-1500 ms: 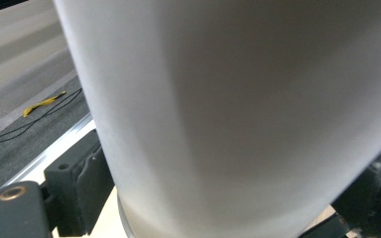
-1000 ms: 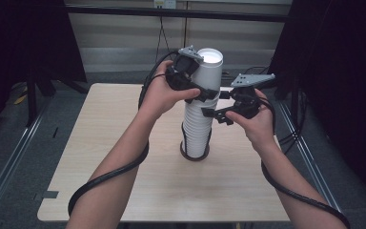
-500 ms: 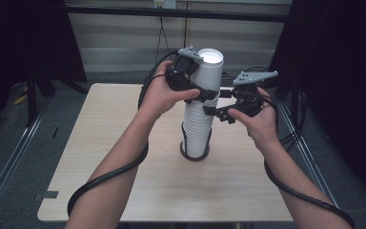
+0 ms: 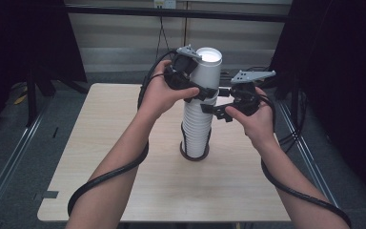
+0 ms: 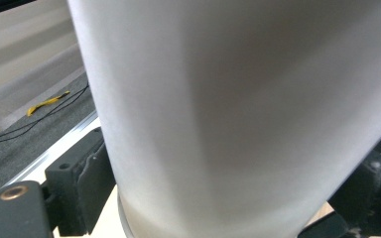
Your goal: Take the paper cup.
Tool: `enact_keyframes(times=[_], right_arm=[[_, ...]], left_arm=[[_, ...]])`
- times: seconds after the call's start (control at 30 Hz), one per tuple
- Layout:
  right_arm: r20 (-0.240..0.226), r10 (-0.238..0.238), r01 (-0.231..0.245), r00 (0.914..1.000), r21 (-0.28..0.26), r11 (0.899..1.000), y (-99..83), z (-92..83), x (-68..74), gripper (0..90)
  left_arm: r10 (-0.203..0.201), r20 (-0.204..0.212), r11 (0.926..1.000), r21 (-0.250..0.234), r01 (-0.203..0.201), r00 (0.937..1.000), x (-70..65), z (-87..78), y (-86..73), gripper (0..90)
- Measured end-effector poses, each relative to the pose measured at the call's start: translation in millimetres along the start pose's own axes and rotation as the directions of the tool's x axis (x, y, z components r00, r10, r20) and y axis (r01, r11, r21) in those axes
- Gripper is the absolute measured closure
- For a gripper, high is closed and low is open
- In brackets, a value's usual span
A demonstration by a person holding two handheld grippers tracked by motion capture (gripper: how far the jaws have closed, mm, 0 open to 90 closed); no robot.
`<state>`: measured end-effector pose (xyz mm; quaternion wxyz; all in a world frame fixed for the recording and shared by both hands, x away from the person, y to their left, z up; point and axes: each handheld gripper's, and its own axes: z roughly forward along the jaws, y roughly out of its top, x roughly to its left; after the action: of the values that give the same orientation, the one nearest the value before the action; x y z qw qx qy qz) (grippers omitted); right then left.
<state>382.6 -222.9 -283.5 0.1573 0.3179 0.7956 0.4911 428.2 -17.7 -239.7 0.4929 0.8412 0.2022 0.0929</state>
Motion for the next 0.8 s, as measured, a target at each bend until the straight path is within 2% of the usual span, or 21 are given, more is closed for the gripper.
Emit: enact_keyframes(times=[0.23, 0.4, 0.63, 0.7, 0.8], right_arm=[[0.002, -0.013, 0.013, 0.9999, 0.005, 1.000, -0.9, -0.1, 0.3, 16.0], [-0.002, -0.009, 0.009, 1.0000, 0.000, 1.000, -2.4, -0.1, -0.7, 16.0], [-0.003, -0.013, 0.013, 0.9999, 0.000, 1.000, -3.1, -0.1, -0.8, 15.8], [-0.005, -0.010, 0.010, 0.9999, -0.001, 1.000, -3.3, 0.0, -1.1, 15.7], [-0.006, -0.010, 0.010, 0.9999, -0.003, 1.000, -3.7, 0.2, -1.4, 15.7]], left_arm=[[-0.015, 0.005, 0.9985, -0.052, 0.015, 0.9999, 0.1, -7.1, 7.5, 12.2], [0.006, -0.005, 0.9988, -0.050, -0.006, 1.0000, -2.3, -10.4, 12.8, 12.6], [0.000, -0.009, 0.9980, -0.064, -0.001, 1.0000, -2.4, -10.6, 13.1, 13.4], [-0.012, -0.010, 0.9964, -0.084, 0.011, 0.9999, -2.1, -11.7, 14.5, 13.5], [-0.009, -0.014, 0.9967, -0.081, 0.008, 0.9999, -2.4, -11.5, 15.8, 13.9]])
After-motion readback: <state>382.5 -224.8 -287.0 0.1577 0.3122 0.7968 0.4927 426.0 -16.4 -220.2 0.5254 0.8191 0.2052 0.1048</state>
